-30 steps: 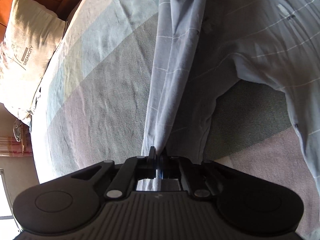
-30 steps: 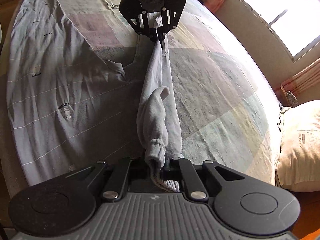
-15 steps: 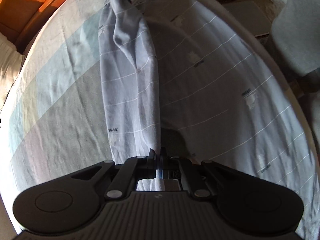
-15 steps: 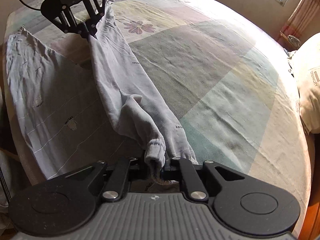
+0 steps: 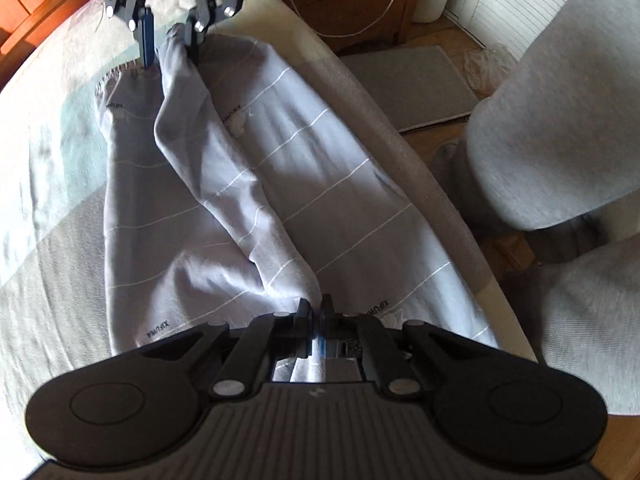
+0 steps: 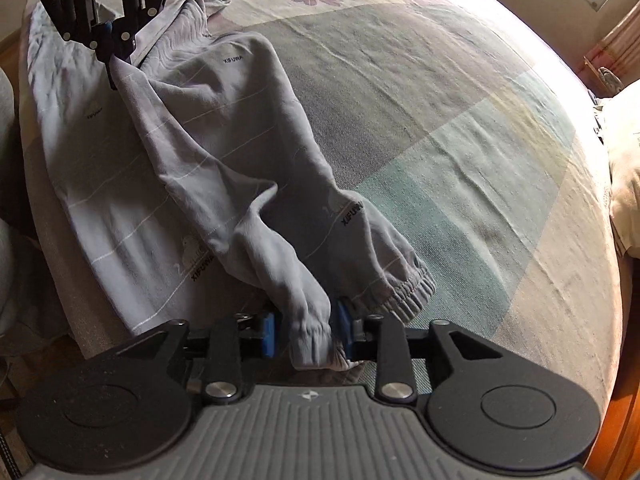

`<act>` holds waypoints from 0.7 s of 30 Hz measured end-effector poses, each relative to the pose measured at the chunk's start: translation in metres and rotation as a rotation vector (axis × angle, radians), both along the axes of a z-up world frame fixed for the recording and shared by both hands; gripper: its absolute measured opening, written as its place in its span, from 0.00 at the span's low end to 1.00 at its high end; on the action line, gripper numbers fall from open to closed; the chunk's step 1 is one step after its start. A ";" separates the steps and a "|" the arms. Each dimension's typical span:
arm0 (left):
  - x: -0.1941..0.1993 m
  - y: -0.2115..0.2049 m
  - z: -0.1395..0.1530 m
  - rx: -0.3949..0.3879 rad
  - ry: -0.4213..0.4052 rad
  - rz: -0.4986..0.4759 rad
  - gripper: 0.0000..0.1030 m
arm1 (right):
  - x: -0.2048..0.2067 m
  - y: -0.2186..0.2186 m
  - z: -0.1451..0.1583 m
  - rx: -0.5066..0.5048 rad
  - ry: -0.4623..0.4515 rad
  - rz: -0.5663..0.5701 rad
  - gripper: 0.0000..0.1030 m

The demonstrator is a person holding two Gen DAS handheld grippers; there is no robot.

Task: Fold clothes

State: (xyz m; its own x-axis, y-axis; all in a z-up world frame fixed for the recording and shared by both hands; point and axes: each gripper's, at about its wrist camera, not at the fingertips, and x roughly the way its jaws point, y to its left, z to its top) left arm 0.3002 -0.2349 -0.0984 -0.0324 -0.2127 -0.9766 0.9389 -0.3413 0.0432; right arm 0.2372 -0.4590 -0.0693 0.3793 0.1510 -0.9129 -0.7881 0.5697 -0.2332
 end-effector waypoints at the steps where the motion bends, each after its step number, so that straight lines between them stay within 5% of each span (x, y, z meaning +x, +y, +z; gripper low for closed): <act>1: 0.000 0.000 -0.002 0.006 0.004 0.008 0.01 | -0.007 -0.002 0.001 -0.018 -0.014 0.003 0.48; 5: 0.002 -0.002 -0.008 0.028 0.020 0.040 0.01 | -0.032 -0.020 0.011 -0.053 -0.008 -0.099 0.48; 8: 0.004 -0.003 -0.012 0.044 0.032 0.065 0.01 | -0.040 -0.042 0.023 -0.003 0.055 -0.308 0.48; 10: 0.005 -0.003 -0.015 0.055 0.040 0.081 0.01 | -0.040 -0.056 0.031 0.100 0.117 -0.493 0.47; 14: 0.005 -0.007 -0.021 0.076 0.049 0.100 0.01 | -0.038 -0.069 0.030 0.465 0.231 -0.886 0.45; 17: 0.006 -0.007 -0.021 0.080 0.054 0.107 0.01 | -0.037 -0.053 0.009 0.616 0.250 -1.001 0.32; 21: 0.009 -0.004 -0.019 0.072 0.061 0.124 0.01 | -0.036 -0.037 -0.014 0.561 0.148 -1.085 0.32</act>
State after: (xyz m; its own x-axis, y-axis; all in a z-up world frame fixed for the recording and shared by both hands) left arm 0.3089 -0.2390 -0.1179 -0.0704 -0.1486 -0.9864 0.9742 -0.2230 -0.0359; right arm 0.2011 -0.4960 -0.0837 0.4513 0.2072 -0.8680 0.1578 0.9388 0.3062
